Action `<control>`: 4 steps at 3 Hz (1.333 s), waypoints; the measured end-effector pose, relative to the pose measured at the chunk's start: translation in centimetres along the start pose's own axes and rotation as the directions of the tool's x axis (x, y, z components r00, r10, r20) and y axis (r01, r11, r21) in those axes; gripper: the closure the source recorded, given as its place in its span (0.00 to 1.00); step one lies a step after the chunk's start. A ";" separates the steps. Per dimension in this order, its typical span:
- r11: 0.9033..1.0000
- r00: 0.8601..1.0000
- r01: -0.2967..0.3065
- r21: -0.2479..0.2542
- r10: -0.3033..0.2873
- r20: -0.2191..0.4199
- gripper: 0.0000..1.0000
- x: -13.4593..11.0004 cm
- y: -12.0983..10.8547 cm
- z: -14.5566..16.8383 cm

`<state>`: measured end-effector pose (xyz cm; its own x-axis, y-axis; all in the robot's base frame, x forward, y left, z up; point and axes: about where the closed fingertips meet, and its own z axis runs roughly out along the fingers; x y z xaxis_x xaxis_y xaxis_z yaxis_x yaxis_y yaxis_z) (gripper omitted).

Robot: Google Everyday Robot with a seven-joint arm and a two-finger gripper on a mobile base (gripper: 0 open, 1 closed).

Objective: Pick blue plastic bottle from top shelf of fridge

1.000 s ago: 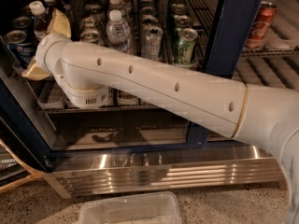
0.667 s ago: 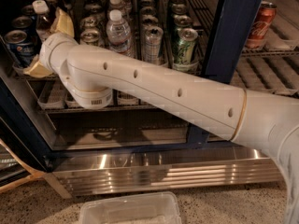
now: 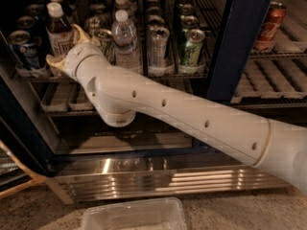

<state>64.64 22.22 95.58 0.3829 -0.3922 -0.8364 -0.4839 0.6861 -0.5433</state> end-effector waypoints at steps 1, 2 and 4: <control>1.000 1.000 0.000 0.000 0.000 0.000 0.65 -0.2 0.2 0.0; 1.000 1.000 -0.007 0.002 0.007 0.013 0.88 -0.3 0.2 -0.2; 1.000 0.999 -0.015 -0.013 0.016 0.032 0.93 -0.4 0.2 0.4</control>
Offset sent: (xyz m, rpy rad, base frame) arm -0.0004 -0.0177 0.0050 0.0914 -0.0414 0.0436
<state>64.73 22.78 95.81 0.4002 -0.3617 -0.8420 -0.4997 0.6840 -0.5314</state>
